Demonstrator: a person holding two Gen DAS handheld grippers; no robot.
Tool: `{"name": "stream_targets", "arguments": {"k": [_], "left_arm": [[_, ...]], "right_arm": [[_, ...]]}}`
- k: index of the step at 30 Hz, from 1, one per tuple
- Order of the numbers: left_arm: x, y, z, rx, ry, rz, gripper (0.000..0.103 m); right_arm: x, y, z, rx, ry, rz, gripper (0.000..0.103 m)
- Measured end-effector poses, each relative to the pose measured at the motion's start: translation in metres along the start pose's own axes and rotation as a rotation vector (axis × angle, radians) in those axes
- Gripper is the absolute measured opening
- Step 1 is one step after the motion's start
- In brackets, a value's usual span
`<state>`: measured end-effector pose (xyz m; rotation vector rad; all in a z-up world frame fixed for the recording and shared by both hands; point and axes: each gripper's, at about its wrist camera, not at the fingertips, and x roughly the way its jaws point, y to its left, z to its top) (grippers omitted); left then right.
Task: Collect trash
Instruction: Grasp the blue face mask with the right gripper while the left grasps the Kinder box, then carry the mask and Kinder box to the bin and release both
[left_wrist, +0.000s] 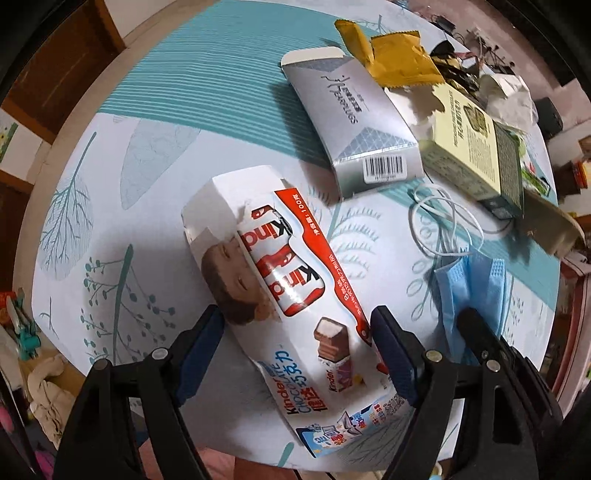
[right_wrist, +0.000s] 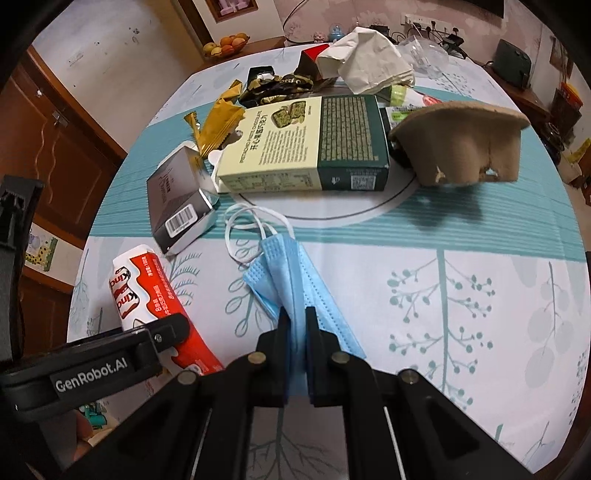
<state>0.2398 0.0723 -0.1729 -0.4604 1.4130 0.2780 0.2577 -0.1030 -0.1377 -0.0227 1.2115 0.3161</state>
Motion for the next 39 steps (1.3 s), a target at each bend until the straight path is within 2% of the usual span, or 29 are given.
{"name": "stream_targets", "arguments": {"k": [6, 12, 23, 27, 39], "left_arm": [[-0.004, 0.003, -0.016, 0.1, -0.007, -0.027, 0.068], [-0.018, -0.011, -0.038, 0.204, -0.06, -0.048, 0.058], [-0.056, -0.041, -0.065, 0.341, -0.151, -0.055, 0.049], [-0.072, -0.039, -0.076, 0.384, -0.178, -0.067, 0.046], [-0.125, -0.041, -0.152, 0.493, -0.277, -0.107, 0.045]], "right_arm": [[-0.009, 0.002, -0.018, 0.033, -0.005, 0.027, 0.005], [-0.028, 0.0, -0.045, 0.07, -0.02, 0.063, 0.005], [-0.058, -0.02, -0.088, 0.142, -0.054, 0.079, 0.004], [-0.069, -0.025, -0.1, 0.157, -0.068, 0.089, 0.004], [-0.105, -0.022, -0.151, 0.102, -0.088, 0.126, 0.004]]}}
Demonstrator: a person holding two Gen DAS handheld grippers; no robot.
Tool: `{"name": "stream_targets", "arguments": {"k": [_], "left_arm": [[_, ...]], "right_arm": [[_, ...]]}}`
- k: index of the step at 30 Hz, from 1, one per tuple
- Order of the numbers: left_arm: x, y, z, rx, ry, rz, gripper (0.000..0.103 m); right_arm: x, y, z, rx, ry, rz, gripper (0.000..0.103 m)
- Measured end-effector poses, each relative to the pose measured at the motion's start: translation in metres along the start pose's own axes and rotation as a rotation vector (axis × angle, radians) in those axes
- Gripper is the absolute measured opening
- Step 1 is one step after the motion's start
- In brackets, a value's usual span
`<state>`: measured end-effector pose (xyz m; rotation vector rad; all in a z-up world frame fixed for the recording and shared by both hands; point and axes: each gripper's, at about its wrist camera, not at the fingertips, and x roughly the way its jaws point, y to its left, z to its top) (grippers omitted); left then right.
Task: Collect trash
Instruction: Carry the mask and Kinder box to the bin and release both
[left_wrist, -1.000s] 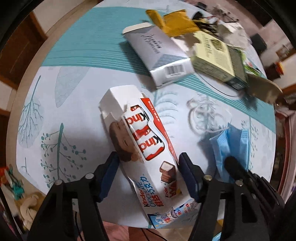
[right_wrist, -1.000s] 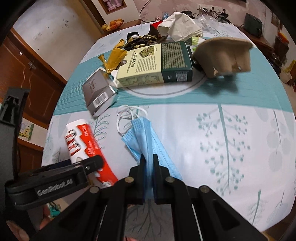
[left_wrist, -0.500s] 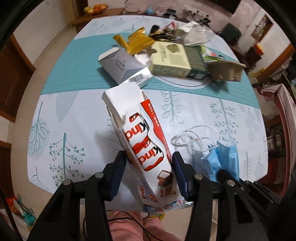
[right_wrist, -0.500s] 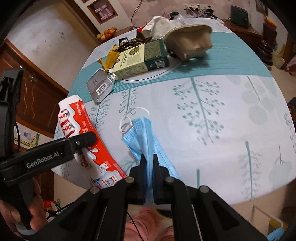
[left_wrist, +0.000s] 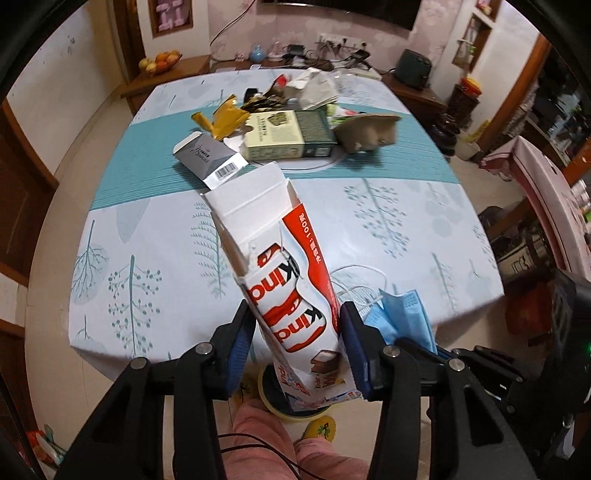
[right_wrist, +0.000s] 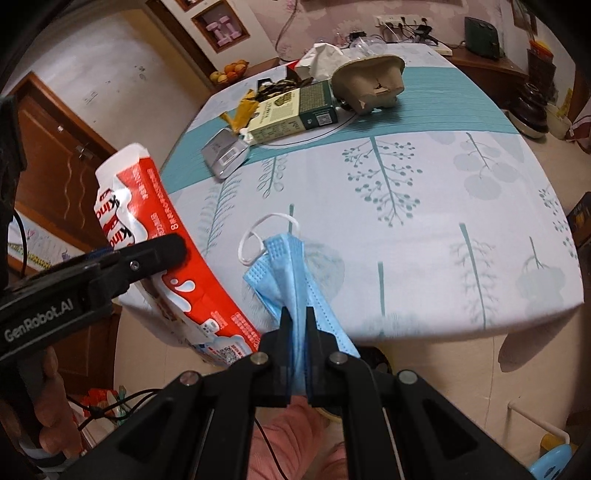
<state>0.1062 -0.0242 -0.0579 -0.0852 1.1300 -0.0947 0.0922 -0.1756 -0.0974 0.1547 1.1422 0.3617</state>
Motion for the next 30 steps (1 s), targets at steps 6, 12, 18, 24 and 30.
{"name": "stream_targets", "arguments": {"k": [6, 12, 18, 24, 30], "left_arm": [[-0.022, -0.011, -0.042, 0.036, -0.009, -0.007, 0.045], [-0.021, -0.021, -0.081, 0.103, 0.013, 0.006, 0.045], [-0.002, -0.035, -0.11, 0.202, 0.048, 0.007, 0.045], [0.046, -0.044, -0.139, 0.283, 0.067, -0.015, 0.046], [0.129, -0.045, -0.183, 0.397, 0.066, -0.035, 0.049]], "right_arm": [[-0.028, -0.008, -0.037, -0.017, -0.003, 0.02, 0.004], [-0.034, -0.028, -0.079, 0.039, 0.043, 0.03, 0.004], [-0.015, -0.051, -0.111, 0.164, 0.104, 0.017, 0.004], [0.02, -0.073, -0.145, 0.302, 0.146, -0.007, 0.004], [0.091, -0.1, -0.187, 0.442, 0.173, -0.051, 0.005]]}}
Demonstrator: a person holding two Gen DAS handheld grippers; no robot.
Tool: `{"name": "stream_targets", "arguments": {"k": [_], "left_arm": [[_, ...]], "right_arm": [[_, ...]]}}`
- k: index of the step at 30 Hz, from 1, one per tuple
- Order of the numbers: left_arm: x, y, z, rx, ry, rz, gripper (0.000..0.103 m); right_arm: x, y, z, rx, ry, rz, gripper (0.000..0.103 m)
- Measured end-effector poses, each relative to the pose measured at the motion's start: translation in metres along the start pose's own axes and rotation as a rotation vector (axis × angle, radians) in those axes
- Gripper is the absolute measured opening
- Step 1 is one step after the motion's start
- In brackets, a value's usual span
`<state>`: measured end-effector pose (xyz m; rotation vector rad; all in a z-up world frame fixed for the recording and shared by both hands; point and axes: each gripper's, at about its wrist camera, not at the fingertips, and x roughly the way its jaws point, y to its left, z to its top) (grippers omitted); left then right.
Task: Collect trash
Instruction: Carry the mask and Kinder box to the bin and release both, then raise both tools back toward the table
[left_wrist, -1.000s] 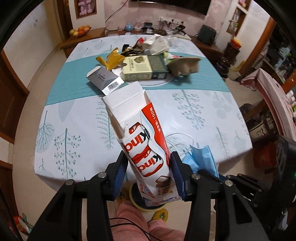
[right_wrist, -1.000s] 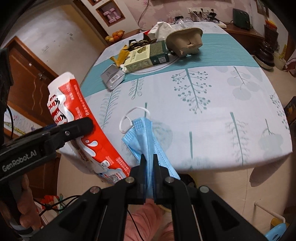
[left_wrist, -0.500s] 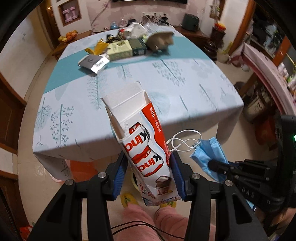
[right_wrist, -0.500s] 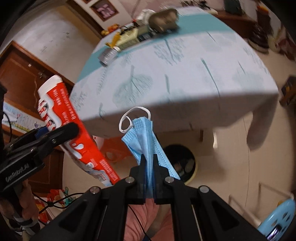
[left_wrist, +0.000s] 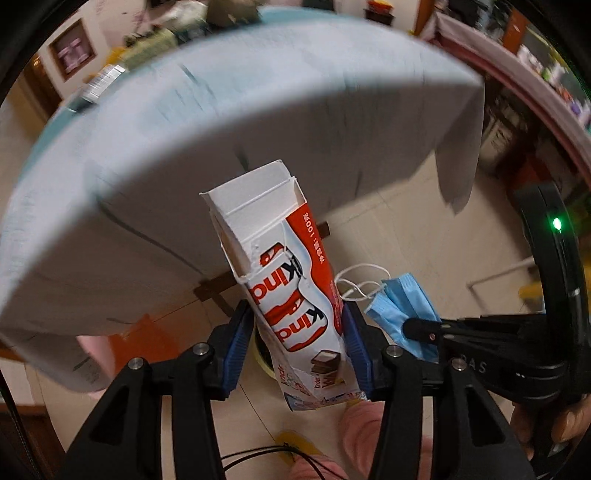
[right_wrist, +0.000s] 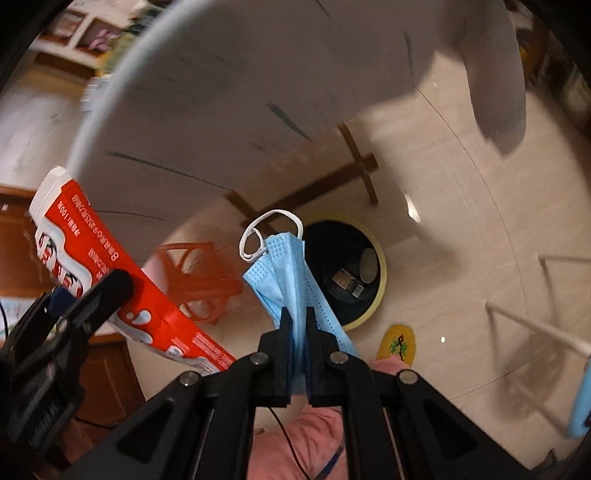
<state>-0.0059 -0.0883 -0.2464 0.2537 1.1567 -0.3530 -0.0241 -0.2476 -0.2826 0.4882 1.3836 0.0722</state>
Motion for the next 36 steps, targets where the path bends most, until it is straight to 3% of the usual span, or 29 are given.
{"name": "stream_targets", "arguments": {"k": [9, 16, 25, 36], "left_arm": [[0.102, -0.005, -0.042, 0.127, -0.028, 0.04, 0.063], [0.137, 0.01, -0.047, 0.107, 0.014, 0.052, 0.067], [0.126, 0.029, -0.035, 0.041, 0.012, 0.034, 0.067], [0.065, 0.037, -0.021, -0.02, 0.037, 0.035, 0.067]], "right_arm": [[0.121, -0.039, -0.004, 0.11, -0.005, 0.0, 0.011], [0.159, -0.055, 0.0, 0.159, -0.02, -0.019, 0.034], [0.148, -0.05, -0.001, 0.139, -0.022, -0.013, 0.035], [0.106, -0.032, 0.004, 0.116, -0.012, -0.015, 0.035]]}}
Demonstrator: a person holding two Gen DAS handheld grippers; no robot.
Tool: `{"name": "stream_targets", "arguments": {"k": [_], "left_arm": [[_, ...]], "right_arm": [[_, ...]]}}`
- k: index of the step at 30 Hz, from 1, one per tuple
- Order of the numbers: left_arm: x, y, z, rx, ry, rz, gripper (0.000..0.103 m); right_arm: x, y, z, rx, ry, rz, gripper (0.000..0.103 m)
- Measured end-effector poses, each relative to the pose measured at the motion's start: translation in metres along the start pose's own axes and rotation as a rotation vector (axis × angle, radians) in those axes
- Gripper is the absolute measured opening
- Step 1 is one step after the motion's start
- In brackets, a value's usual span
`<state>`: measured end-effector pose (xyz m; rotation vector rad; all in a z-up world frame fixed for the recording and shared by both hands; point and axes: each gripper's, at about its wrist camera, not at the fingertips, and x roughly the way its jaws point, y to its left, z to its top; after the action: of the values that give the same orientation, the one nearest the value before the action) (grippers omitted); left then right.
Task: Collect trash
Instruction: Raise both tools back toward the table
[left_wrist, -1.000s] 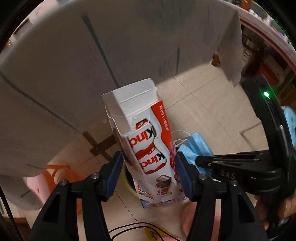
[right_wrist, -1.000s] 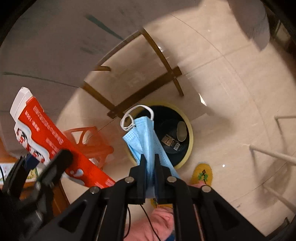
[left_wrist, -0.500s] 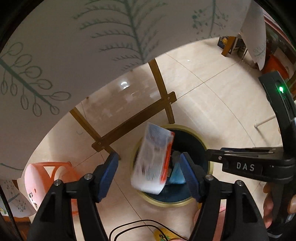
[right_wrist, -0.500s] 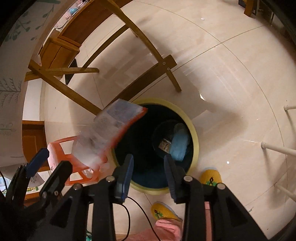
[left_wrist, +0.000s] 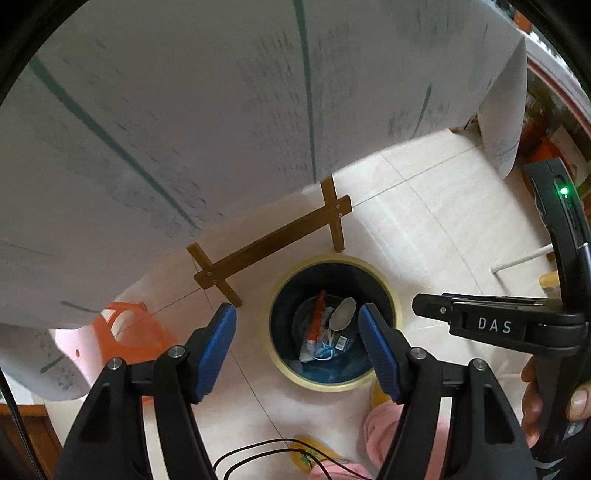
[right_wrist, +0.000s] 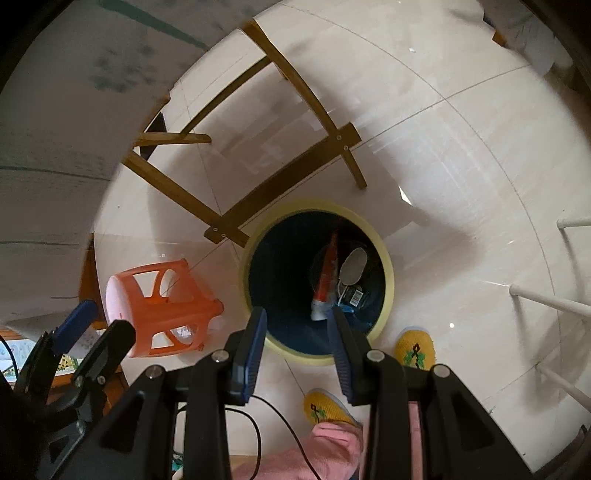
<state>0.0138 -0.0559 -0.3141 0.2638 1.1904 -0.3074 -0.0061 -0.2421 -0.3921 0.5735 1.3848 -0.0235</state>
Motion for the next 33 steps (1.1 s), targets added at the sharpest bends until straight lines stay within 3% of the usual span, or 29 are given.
{"name": "stream_targets", "arguments": {"k": [9, 20, 33], "left_arm": [[-0.102, 0.013, 0.033, -0.084, -0.055, -0.015, 0.067], [-0.229, 0.035, 0.06, -0.176, -0.183, 0.007, 0.068], [-0.296, 0.05, 0.094, -0.293, -0.294, 0.13, 0.07]], "right_arm": [[-0.085, 0.041, 0.005, -0.06, -0.018, 0.011, 0.035], [-0.211, 0.111, 0.005, -0.252, -0.08, 0.055, 0.035], [-0.293, 0.156, 0.037, -0.427, -0.205, 0.105, 0.035]]}}
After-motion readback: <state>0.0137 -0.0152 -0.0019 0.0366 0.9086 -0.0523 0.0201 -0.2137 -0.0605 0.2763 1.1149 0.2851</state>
